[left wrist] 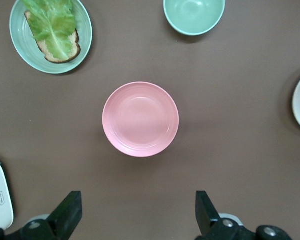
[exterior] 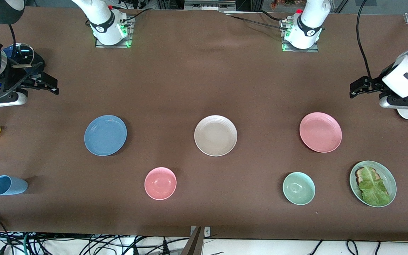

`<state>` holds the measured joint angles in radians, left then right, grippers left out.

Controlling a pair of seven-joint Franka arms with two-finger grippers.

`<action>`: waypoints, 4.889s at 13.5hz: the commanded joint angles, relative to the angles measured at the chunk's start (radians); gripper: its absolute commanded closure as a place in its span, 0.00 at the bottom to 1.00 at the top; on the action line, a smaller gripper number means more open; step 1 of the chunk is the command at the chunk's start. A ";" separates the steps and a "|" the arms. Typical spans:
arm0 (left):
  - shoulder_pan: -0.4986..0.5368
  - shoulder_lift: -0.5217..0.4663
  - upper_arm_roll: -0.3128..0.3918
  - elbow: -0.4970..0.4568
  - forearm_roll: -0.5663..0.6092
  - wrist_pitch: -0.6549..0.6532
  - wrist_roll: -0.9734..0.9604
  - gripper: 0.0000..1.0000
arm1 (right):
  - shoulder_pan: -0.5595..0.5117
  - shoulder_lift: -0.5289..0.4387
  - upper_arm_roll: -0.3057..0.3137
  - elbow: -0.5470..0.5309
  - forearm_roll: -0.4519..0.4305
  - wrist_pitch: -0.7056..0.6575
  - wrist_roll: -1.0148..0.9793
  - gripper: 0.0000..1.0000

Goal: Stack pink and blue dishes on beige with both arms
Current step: 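Reach the left gripper down to the rim of the pink plate, then grasp the pink plate rim and lift it toward the beige plate, then lower the pink plate onto the beige plate and open the left gripper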

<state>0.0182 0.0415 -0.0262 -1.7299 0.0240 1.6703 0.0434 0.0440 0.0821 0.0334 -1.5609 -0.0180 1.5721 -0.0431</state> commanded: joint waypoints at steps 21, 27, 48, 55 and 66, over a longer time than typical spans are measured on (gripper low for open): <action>0.253 0.448 -0.011 -0.287 0.019 0.655 0.250 0.00 | -0.006 0.016 -0.004 0.021 0.006 0.002 0.005 0.00; 0.236 0.475 -0.012 -0.272 -0.038 0.654 0.253 0.72 | -0.006 0.016 -0.004 0.019 0.006 0.000 0.005 0.00; 0.209 0.362 -0.300 -0.039 -0.055 0.269 -0.167 1.00 | -0.007 0.018 -0.004 0.019 0.004 0.003 0.003 0.00; 0.014 0.400 -0.377 -0.039 -0.038 0.348 -0.391 1.00 | -0.010 0.025 -0.006 0.021 0.003 0.005 0.006 0.00; -0.231 0.577 -0.371 0.021 0.088 0.566 -0.709 1.00 | -0.036 0.054 -0.007 0.021 0.003 0.017 0.003 0.00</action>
<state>-0.1913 0.5911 -0.4073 -1.7572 0.0830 2.2421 -0.6424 0.0170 0.1049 0.0215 -1.5607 -0.0181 1.5852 -0.0431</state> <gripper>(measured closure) 0.952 0.000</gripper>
